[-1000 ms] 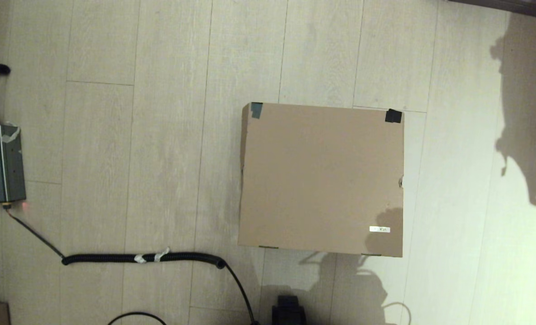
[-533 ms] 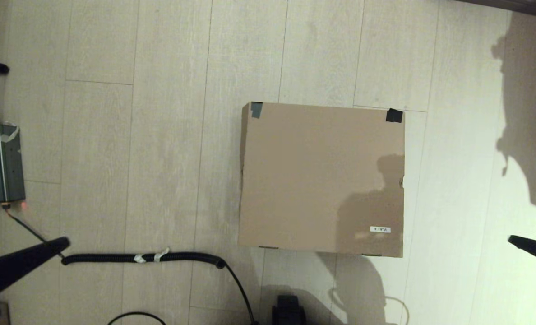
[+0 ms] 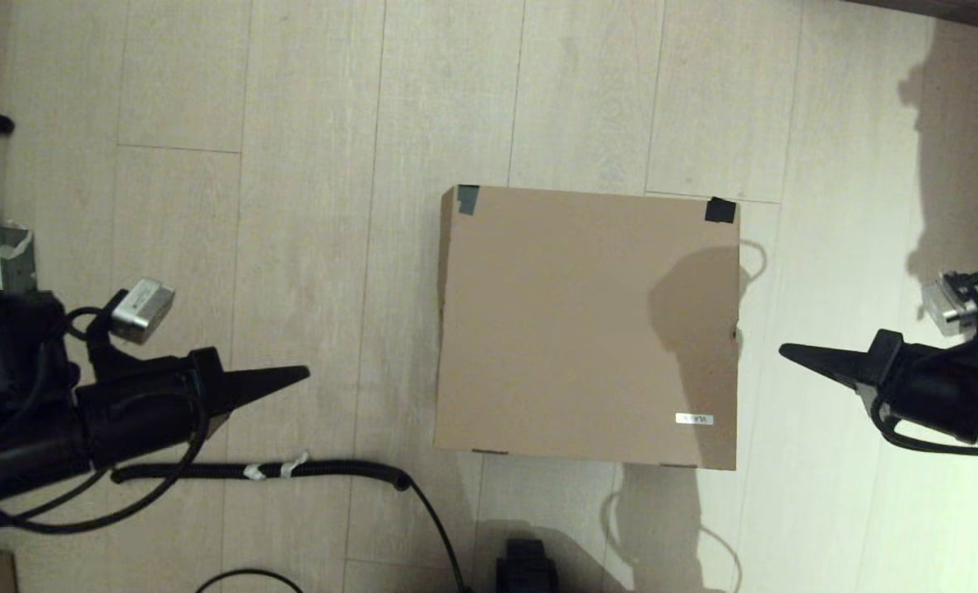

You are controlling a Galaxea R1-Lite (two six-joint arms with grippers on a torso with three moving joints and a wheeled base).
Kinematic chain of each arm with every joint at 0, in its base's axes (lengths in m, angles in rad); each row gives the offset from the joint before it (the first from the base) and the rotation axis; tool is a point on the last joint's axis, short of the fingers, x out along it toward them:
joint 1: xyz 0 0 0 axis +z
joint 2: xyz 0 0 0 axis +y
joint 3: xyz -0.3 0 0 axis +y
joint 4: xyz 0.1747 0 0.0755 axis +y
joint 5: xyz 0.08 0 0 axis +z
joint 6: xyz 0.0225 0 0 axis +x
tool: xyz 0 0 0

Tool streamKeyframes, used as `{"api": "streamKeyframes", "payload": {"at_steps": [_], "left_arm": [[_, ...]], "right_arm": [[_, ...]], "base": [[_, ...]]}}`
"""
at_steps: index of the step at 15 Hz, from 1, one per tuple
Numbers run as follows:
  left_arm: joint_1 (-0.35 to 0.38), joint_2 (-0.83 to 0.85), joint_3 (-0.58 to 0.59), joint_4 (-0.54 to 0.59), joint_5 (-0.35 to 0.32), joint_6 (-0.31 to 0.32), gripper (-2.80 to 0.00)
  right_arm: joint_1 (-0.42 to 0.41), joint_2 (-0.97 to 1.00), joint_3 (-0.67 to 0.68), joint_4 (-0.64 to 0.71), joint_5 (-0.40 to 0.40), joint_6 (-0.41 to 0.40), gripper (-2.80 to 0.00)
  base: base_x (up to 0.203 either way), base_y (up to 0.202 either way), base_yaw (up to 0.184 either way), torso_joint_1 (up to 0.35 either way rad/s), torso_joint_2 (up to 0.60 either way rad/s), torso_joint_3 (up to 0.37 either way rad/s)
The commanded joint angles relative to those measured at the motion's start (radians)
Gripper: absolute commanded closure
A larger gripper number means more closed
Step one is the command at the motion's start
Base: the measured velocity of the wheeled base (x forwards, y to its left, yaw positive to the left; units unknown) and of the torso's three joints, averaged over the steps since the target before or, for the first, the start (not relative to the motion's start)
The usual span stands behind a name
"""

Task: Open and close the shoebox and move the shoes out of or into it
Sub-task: Open the shoe box

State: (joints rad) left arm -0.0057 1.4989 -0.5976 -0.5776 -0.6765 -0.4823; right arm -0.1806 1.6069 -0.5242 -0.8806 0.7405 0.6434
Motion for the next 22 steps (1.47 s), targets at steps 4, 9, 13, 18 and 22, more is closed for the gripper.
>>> {"api": "streamKeyframes", "payload": {"at_steps": [4, 9, 13, 18, 22], "left_arm": [[0.000, 0.237, -0.074, -0.050, -0.100, -0.019, 0.00], [-0.058, 0.365, -0.234, -0.123, -0.095, -0.185, 0.00], [-0.147, 0.486, -0.339, -0.125, -0.032, -0.187, 0.00], [-0.192, 0.564, -0.384, -0.165, -0.009, -0.182, 0.00], [-0.206, 0.565, -0.388, -0.163, -0.006, -0.180, 0.00]], "right_arm": [[-0.160, 0.187, -0.016, -0.139, 0.252, -0.004, 0.00], [-0.117, 0.270, 0.010, -0.154, 0.279, -0.130, 0.00], [-0.107, 0.331, 0.030, -0.204, 0.284, -0.176, 0.00], [-0.063, 0.427, 0.020, -0.293, 0.284, -0.161, 0.00], [-0.013, 0.532, 0.034, -0.556, 0.283, 0.001, 0.00]], "base": [[0.000, 0.000, 0.000, 0.000, 0.00, 0.000], [0.000, 0.000, 0.000, 0.000, 0.00, 0.000], [0.000, 0.000, 0.000, 0.000, 0.00, 0.000], [0.000, 0.000, 0.000, 0.000, 0.00, 0.000], [0.000, 0.000, 0.000, 0.000, 0.00, 0.000]]}}
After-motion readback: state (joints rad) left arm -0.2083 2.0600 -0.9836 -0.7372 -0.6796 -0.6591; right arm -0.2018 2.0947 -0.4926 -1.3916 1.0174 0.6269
